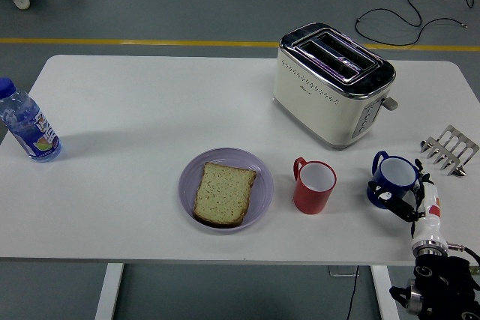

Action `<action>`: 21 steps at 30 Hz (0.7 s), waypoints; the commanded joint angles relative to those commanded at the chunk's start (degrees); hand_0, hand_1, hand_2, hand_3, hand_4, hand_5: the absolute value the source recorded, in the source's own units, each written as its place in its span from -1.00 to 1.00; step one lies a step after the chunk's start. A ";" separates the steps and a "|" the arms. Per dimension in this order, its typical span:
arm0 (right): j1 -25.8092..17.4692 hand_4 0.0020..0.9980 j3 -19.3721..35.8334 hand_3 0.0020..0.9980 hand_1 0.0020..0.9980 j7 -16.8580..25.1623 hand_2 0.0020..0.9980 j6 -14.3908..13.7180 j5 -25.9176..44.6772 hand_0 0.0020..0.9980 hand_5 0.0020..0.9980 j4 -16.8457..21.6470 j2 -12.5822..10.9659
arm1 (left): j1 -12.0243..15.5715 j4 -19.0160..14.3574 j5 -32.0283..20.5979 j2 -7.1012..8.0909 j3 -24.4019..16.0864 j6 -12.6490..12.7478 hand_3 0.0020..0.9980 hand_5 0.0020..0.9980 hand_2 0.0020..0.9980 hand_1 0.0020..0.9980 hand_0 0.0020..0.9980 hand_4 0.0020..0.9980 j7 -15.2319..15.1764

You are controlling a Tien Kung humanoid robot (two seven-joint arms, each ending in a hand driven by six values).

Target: Pick up the cup,pour liquid into bread,place the cup on the desk

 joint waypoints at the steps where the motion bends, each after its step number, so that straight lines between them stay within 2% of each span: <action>1: 0.09 1.00 -0.06 1.00 0.70 0.07 0.92 0.00 0.03 0.93 -0.73 -0.03 0.02 | 0.06 0.00 0.27 0.01 -0.20 -0.04 0.24 0.89 0.46 0.41 0.32 -0.28 0.03; 9: 0.85 1.00 -0.31 1.00 0.70 1.09 0.89 0.00 1.74 0.91 -0.74 -1.11 0.15 | 0.18 0.00 -0.14 0.08 0.38 -0.07 0.24 0.89 0.46 0.41 0.32 -0.28 0.00; 10: 0.92 1.00 -0.40 0.96 0.63 1.29 0.82 0.00 1.97 0.84 -0.74 -1.22 0.15 | 0.17 0.00 -0.21 0.09 0.46 -0.07 0.24 0.89 0.46 0.41 0.32 -0.28 -0.01; 15: 1.15 1.00 -0.83 0.96 0.63 1.82 0.82 0.00 2.81 0.84 -0.74 -1.72 0.19 | 0.17 0.00 -0.49 0.12 0.75 -0.06 0.24 0.89 0.46 0.41 0.32 -0.28 -0.06; 16: 1.22 1.00 -1.01 0.81 0.46 1.99 0.66 0.00 3.11 0.66 -0.77 -1.90 0.21 | 0.17 0.00 -0.53 0.11 0.80 -0.05 0.24 0.89 0.46 0.41 0.32 -0.28 -0.06; 21: 1.52 1.00 -1.70 0.81 0.46 3.65 0.66 0.00 5.15 0.66 -0.77 -2.66 0.35 | 0.19 0.00 -0.66 0.11 0.99 -0.07 0.24 0.89 0.46 0.41 0.32 -0.28 -0.06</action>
